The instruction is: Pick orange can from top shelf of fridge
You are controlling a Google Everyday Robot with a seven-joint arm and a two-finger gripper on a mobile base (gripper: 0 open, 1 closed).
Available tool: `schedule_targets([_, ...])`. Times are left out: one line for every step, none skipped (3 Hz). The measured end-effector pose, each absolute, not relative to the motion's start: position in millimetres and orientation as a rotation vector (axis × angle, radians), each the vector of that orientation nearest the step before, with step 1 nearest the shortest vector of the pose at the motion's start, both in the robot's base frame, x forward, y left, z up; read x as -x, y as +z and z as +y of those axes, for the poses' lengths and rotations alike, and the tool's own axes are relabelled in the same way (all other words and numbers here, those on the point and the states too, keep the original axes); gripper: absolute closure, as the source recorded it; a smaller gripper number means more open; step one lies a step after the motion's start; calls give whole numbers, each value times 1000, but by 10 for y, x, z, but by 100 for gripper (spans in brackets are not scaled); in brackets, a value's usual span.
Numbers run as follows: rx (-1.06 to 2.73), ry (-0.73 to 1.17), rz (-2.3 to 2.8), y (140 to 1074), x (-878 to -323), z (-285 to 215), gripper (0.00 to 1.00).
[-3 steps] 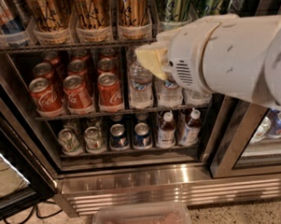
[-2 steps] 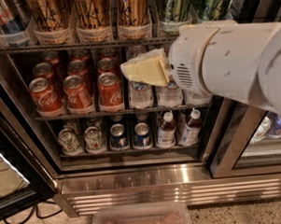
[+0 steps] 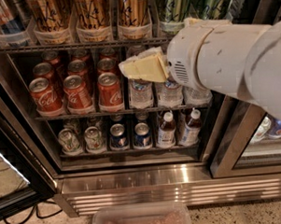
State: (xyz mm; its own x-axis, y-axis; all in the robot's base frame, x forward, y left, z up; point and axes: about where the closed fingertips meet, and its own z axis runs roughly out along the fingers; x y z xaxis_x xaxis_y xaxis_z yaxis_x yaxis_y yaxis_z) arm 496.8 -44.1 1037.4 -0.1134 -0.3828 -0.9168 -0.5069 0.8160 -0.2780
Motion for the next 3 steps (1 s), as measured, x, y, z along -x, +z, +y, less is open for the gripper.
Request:
schedule_targets([704,107,1701,10414,-5039,-416,12])
schedule_targets([687,117,1671,10485,-5124,-384,26])
schedule_targets([687,117,1671,10485,-5124,-384,22])
